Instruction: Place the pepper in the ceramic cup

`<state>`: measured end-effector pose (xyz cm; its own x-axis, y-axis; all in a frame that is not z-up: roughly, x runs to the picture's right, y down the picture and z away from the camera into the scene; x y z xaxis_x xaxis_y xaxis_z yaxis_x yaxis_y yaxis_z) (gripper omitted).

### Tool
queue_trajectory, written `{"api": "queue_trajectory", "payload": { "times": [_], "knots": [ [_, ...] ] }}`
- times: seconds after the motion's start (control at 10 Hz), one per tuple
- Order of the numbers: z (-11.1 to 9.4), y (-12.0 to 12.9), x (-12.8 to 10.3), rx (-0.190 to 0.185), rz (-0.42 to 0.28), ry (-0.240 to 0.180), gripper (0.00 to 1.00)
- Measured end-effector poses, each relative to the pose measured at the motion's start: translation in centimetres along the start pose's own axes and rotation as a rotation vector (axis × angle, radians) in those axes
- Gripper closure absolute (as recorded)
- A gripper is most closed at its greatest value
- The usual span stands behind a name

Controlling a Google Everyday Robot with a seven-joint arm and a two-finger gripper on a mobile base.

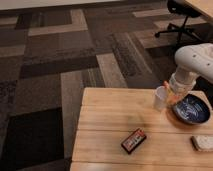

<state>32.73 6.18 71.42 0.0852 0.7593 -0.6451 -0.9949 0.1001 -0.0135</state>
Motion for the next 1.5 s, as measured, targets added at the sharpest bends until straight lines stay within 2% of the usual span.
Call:
{"api": "queue_trajectory", "payload": {
  "times": [0.2,0.3,1.5],
  "knots": [
    [0.37,0.64,-0.46,-0.004,-0.012,0.022,1.00],
    [0.35,0.72,-0.41,-0.002,-0.015,0.030,0.94],
    [0.34,0.67,-0.40,-0.002,-0.012,0.030,0.94]
  ]
}}
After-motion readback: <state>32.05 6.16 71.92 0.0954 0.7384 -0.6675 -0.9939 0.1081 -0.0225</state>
